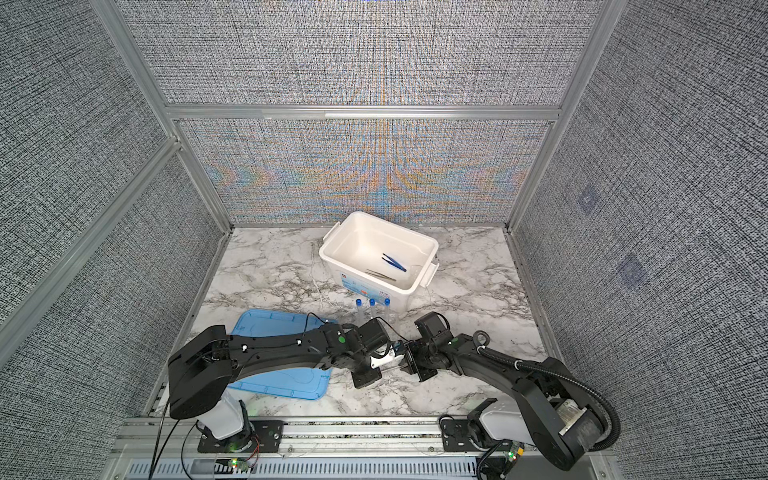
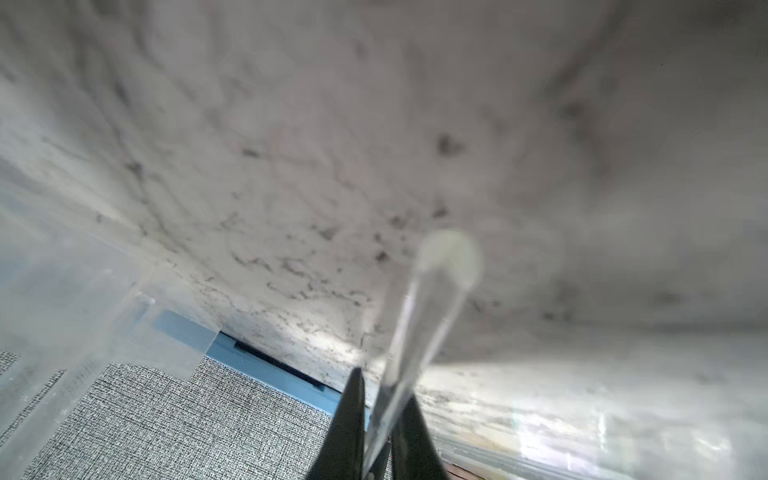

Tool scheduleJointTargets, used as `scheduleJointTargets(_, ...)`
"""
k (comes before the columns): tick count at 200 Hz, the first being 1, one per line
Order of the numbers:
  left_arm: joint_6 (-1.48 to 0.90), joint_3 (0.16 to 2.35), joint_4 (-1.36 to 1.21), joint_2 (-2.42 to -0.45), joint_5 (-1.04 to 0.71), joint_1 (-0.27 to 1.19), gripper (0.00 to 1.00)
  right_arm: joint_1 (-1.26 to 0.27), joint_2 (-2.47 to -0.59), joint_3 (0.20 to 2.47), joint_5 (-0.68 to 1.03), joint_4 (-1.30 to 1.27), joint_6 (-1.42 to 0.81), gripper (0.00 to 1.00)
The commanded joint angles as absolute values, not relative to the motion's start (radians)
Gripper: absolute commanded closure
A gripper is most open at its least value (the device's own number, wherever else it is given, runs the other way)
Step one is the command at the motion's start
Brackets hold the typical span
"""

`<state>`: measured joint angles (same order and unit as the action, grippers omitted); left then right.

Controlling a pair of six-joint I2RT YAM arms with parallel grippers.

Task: Organize the chemistry lab equipment
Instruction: 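Close the right gripper on the glass rod while the left gripper opens, then carry the rod into the bin with the right gripper while the left reaches the lid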

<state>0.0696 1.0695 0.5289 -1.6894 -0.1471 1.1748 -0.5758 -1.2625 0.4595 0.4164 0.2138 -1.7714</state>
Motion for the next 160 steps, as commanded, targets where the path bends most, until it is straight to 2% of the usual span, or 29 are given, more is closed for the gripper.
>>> scheduleJointTargets(1,0.038,1.056,0.494,-1.674,-0.173,1.174,0.87,-0.577,-1.242,0.459,0.360,0.270,-1.779,0.91)
scheduleJointTargets(25,0.014,1.039,0.476,-1.658,-0.168,1.174,0.77,-0.577,-1.203,0.462,0.331,0.318,-1.771,0.92)
scheduleJointTargets(68,-0.013,1.031,0.457,-1.584,-0.166,1.171,0.65,-0.562,-1.068,0.492,0.200,0.497,-1.708,0.94)
scheduleJointTargets(80,-0.024,1.049,0.477,-1.566,-0.171,1.169,0.59,-0.545,-1.030,0.497,0.126,0.503,-1.611,0.94)
scheduleJointTargets(120,-0.029,1.137,0.578,-1.472,-0.127,1.161,0.50,-0.477,-0.920,0.580,-0.063,0.604,-1.272,0.95)
scheduleJointTargets(160,-0.071,1.246,0.678,-1.366,-0.052,1.150,0.48,-0.436,-0.826,0.719,-0.189,0.593,-0.832,0.95)
